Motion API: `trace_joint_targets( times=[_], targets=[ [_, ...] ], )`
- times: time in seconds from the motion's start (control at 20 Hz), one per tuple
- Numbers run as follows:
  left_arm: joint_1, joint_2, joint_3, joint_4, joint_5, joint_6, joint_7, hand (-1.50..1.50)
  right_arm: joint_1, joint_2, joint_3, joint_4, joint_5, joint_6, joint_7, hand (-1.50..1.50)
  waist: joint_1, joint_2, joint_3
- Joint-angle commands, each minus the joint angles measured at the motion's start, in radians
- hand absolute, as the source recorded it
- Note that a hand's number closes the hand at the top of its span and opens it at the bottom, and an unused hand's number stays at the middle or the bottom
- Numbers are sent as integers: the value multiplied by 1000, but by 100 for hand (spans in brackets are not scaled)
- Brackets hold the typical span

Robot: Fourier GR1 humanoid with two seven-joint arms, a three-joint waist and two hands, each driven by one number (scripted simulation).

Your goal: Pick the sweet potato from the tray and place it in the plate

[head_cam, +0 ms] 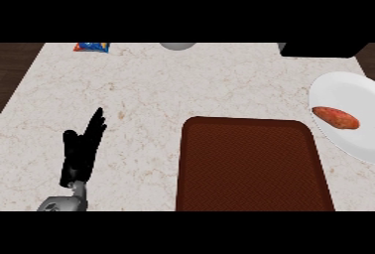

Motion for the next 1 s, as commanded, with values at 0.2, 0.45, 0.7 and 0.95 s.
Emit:
trace_joint_targets(
  times=[0.2, 0.45, 0.7, 0.95],
  targets=[
    [48, -27, -33, -9, -16, 2, -36, 0, 93, -21, -49, 16, -70, 167, -101, -150, 9, 4, 2],
    [-6, -3, 7, -17, 1, 5, 19, 0, 126, 19, -30, -21, -70, 160, -157, -150, 8, 3, 2],
    [-21, -6, -5, 2, -11, 0, 11, 0, 107, 35, -29, -41, -87, 122, -137, -150, 9, 2, 1],
    [0, -25, -24, 5, -17, -1, 2, 0, 142, 6, -9, -38, -78, 94, -114, -150, 6, 1, 0]
  ],
)
